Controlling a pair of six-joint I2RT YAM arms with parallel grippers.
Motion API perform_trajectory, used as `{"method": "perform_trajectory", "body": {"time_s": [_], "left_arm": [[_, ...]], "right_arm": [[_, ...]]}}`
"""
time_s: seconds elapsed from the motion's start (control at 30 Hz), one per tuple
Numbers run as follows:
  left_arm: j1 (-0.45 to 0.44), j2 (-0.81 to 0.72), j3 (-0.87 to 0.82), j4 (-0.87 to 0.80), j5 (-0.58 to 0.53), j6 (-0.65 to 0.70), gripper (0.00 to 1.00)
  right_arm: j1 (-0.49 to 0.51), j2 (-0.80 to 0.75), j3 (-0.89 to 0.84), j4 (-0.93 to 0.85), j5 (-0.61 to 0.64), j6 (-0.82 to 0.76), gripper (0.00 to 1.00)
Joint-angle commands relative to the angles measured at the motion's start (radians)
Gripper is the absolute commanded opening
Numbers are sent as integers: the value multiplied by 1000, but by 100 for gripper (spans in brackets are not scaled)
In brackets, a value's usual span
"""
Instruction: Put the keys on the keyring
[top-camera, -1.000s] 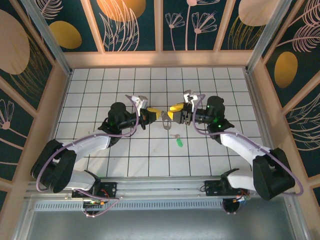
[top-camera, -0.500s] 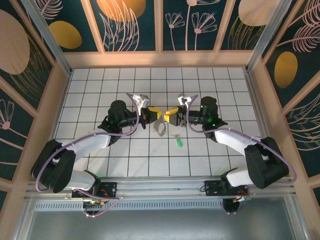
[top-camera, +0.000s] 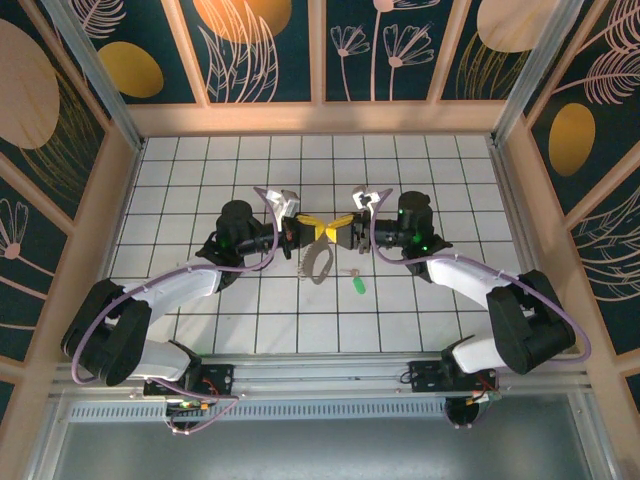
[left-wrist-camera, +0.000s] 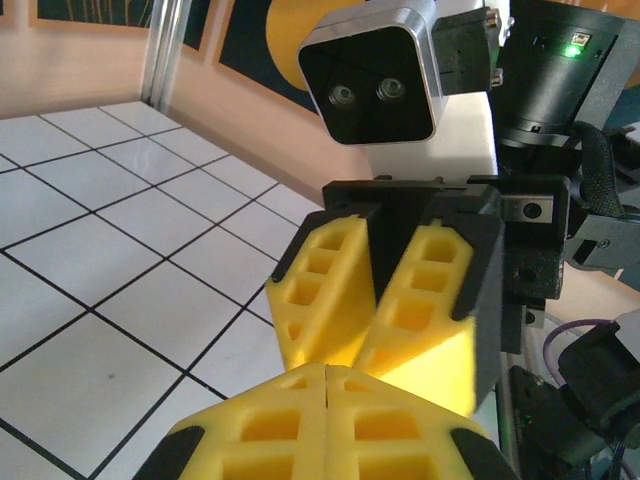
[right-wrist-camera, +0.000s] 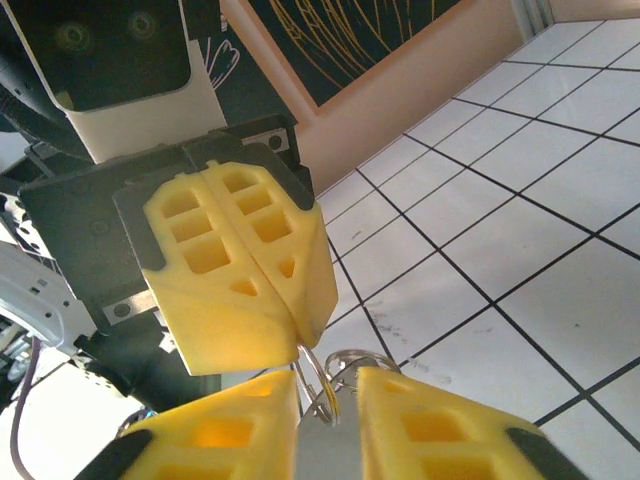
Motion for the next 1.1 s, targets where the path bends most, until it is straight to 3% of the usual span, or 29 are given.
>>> {"method": "perform_trajectory", "body": {"time_s": [0.0, 0.13, 0.3, 0.43, 0.6, 0.73, 0.9, 1.07], "left_arm": [[-3, -11, 28, 14, 33, 15, 0], [-3, -8, 28, 17, 40, 11, 0], [-3, -2, 32, 18, 39, 7, 0], [-3, -4, 46, -1, -27, -9, 0], [-3, -44, 39, 4, -142, -33, 33], [-3, -86, 20, 13, -223, -47, 48], [-3, -102, -10, 30, -269, -71, 56], [-2, -80, -13, 38, -259, -88, 58]], "right_arm": [[8, 11, 35, 40, -39, -8, 14], [9, 7, 32, 50, -52, -6, 0], [9, 0, 29, 56, -50, -6, 0], [6, -8, 23, 62, -7, -8, 0], [-7, -13, 19, 88, 24, 2, 0], [-13, -22, 18, 101, 36, 4, 0], [-22, -24, 6, 150, 54, 19, 0], [-36, -32, -20, 259, 54, 64, 0]]}}
